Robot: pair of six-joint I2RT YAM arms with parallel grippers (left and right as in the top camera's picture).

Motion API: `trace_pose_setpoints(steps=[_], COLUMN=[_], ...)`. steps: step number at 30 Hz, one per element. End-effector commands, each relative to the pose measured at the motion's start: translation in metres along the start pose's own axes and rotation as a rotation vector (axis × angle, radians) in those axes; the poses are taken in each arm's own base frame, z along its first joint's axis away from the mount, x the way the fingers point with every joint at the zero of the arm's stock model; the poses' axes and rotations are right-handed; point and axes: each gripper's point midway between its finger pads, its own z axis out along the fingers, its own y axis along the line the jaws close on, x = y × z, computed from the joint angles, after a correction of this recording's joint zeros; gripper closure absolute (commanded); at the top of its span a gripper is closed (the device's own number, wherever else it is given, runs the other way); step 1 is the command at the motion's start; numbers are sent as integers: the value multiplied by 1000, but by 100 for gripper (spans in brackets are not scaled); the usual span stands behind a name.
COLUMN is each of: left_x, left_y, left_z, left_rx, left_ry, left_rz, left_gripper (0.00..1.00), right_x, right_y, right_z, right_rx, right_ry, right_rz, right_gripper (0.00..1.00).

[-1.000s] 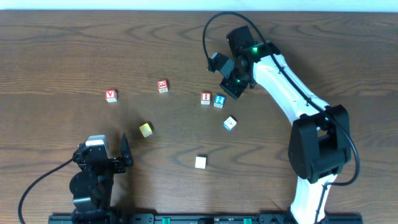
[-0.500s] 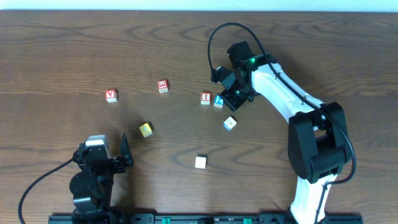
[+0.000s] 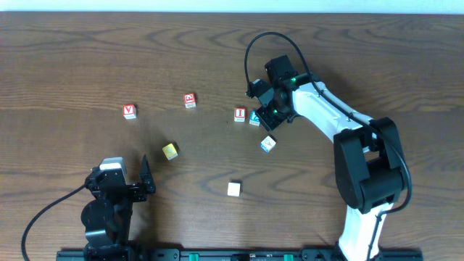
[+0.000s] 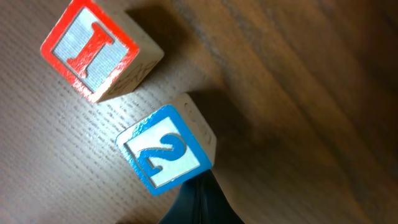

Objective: Spell out Ai2
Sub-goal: 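Lower the '2' block right of the 'I' block and release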

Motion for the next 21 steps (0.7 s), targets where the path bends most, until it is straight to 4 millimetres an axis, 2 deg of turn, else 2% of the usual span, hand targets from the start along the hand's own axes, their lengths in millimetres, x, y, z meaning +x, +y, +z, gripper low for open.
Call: trace_pose_setpoints(steps=[1, 9, 15, 21], left_x=[11, 11, 11, 11], left_y=[2, 2, 2, 2], left_z=[3, 3, 3, 3], left_rx=[-4, -5, -4, -4], left_ry=[24, 24, 24, 24], left_rz=[-4, -4, -4, -4], left_gripper=[5, 5, 5, 5], right_x=[-1, -9, 3, 1], right_y=[-1, -2, 0, 5], right_z=[-1, 1, 1, 1], right_rx=[10, 12, 5, -23], right_ry=[-11, -42, 4, -6], right_rz=[19, 37, 56, 55], right_gripper=[99, 99, 99, 99])
